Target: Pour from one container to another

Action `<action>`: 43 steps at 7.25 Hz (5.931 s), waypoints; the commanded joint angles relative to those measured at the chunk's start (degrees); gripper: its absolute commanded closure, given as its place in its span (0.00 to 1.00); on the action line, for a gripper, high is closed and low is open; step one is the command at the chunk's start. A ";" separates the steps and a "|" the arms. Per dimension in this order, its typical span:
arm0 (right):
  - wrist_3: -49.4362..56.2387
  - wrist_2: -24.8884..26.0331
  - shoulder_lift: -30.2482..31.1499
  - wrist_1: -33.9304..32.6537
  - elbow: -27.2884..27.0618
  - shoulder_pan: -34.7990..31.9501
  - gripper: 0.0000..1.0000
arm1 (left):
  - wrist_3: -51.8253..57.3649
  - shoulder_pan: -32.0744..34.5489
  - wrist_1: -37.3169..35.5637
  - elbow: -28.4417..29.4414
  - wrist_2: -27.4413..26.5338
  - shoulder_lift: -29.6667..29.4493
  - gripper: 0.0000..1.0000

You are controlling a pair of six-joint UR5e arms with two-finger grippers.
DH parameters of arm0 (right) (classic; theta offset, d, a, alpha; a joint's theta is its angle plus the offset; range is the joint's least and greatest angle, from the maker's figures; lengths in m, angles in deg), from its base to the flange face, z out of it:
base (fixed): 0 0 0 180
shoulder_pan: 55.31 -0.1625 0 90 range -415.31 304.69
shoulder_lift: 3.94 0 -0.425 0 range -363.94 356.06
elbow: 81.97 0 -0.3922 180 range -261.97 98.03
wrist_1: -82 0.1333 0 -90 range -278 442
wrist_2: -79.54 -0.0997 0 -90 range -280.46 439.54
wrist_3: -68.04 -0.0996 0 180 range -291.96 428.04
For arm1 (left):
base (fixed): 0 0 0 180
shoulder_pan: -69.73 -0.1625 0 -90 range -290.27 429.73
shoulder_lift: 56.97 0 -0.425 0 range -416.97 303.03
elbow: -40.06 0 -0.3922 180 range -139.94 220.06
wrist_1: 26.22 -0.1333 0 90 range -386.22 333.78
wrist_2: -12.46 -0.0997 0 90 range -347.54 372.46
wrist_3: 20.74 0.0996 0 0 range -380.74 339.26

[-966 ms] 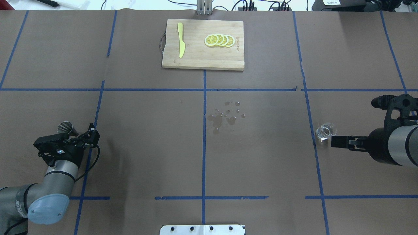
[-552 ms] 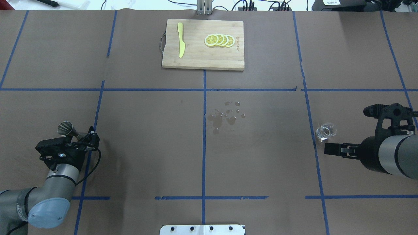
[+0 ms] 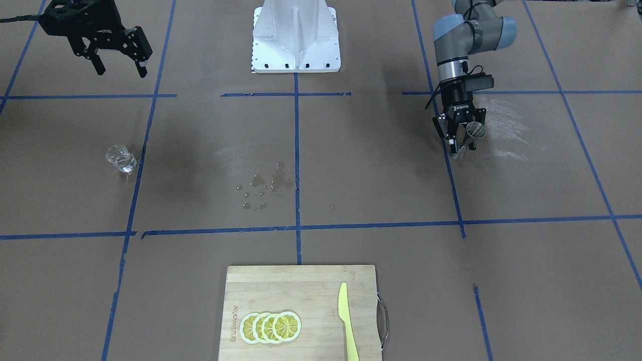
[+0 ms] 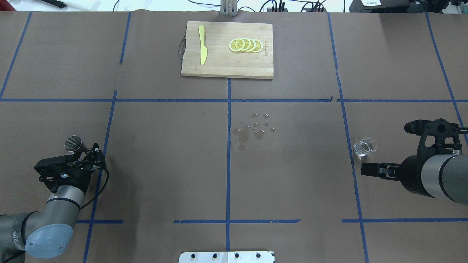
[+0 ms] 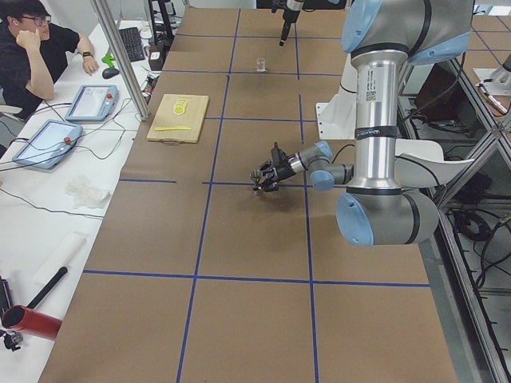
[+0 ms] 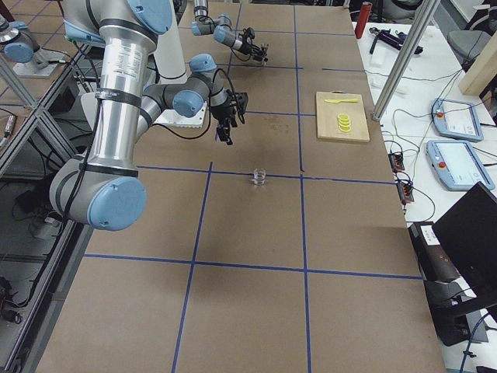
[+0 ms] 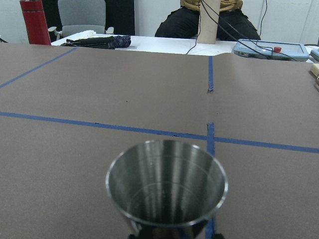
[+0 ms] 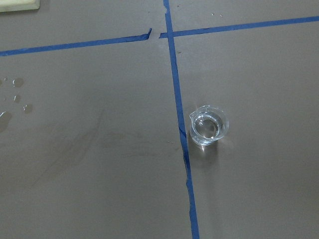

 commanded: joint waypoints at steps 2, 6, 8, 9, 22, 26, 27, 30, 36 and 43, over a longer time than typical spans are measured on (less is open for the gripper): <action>0.00 0.08 0.26 -0.07 0.00 0.84 0.00 | -0.06 0.03 0.00 -1.70 -0.05 1.74 0.70; -1.49 5.06 1.76 -0.07 0.00 4.78 0.00 | -2.87 0.02 0.09 -3.52 0.04 1.66 1.00; -3.76 13.11 2.37 -0.16 0.17 9.51 0.00 | -1.74 0.20 0.26 -7.92 0.12 1.57 1.00; -5.35 17.43 2.72 -0.33 0.61 12.15 0.00 | 1.66 0.29 0.35 -10.72 0.47 1.40 1.00; -3.26 54.57 3.17 32.68 33.36 19.83 0.00 | 27.97 0.38 21.01 -5.74 4.42 -5.37 1.00; -0.62 54.74 2.03 38.60 37.35 20.00 0.00 | 39.14 0.81 34.19 -1.08 7.68 -7.13 1.00; 1.29 55.27 0.11 38.60 38.48 19.83 0.00 | 39.23 0.99 34.19 -1.08 7.60 -7.22 1.00; 3.07 55.53 -0.44 38.69 40.24 17.55 0.00 | 39.23 1.43 34.10 -0.99 7.59 -7.22 1.00; 5.44 55.01 -4.83 39.47 43.33 14.29 0.00 | 39.14 1.70 34.10 -0.99 7.59 -7.22 1.00; 5.44 53.79 -4.83 40.01 43.42 14.20 0.50 | 39.05 1.87 34.10 -0.99 7.59 -7.22 1.00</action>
